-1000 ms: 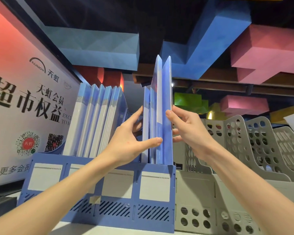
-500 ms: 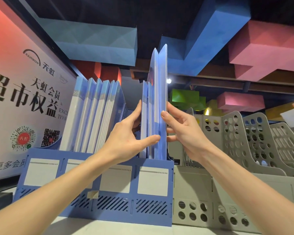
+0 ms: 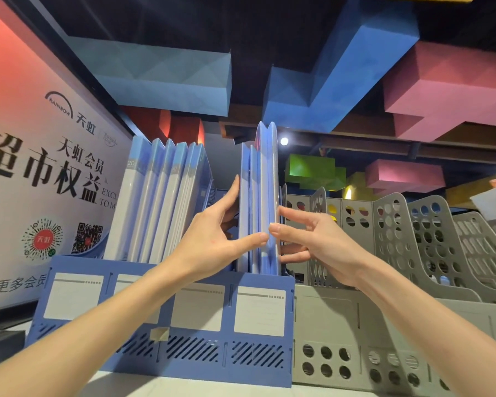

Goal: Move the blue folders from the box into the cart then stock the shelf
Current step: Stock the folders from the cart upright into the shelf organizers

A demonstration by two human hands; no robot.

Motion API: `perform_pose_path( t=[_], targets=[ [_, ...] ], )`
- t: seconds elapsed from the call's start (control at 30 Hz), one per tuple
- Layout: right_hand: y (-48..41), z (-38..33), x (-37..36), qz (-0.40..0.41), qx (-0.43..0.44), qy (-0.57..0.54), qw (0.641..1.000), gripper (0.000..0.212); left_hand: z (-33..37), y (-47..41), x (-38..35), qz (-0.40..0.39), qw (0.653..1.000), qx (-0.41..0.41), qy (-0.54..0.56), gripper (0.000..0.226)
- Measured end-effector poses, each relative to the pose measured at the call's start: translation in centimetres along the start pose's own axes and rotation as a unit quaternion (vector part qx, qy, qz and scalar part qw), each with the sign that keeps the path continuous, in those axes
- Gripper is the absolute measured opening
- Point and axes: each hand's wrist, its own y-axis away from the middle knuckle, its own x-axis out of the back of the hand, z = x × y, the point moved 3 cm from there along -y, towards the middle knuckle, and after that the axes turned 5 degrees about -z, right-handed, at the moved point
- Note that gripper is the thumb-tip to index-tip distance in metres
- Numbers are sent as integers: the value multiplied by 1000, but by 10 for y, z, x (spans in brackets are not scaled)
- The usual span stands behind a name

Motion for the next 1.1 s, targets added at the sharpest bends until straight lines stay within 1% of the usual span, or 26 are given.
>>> perform_pose_path(
  t=[0.07, 0.13, 0.17, 0.2, 0.23, 0.3, 0.33, 0.4, 0.5, 0.63, 0.87, 1.1],
  targets=[
    [0, 1, 4, -10, -17, 19, 1000, 52, -1, 0, 0, -2, 1000, 0, -4, 106],
    [1, 3, 7, -23, -28, 31, 999, 33, -2, 1, 1, -2, 1000, 2, -9, 108],
    [1, 4, 7, -27, -29, 34, 999, 27, -2, 1, 2, -1, 1000, 4, -10, 109],
    [2, 4, 7, -27, -28, 35, 999, 26, -1, 1, 3, -2, 1000, 6, -10, 109],
    [2, 4, 7, -27, -25, 36, 999, 28, -1, 1, 3, -3, 1000, 9, -9, 109],
    [1, 4, 6, -17, -14, 31, 999, 40, -1, 1, 2, -6, 1000, 11, -5, 108],
    [0, 4, 6, -3, -8, 21, 1000, 47, -1, 1, 2, -7, 1000, 12, -1, 108],
    [-3, 4, 5, 34, 7, -11, 999, 53, -2, 2, 2, -8, 1000, 13, 6, 107],
    [-5, 3, 4, 71, 17, -27, 997, 53, -3, 1, 2, -13, 1000, 16, 12, 106],
    [-5, 2, 3, 93, 9, -25, 995, 59, -4, 1, 1, -21, 999, 27, 26, 104],
    [3, -5, 1, 74, -18, -35, 996, 55, -2, 1, 1, -30, 998, 42, 33, 104],
    [13, -12, -8, 97, -31, -19, 995, 53, 4, 5, 0, -31, 998, 58, 18, 104]
  ],
)
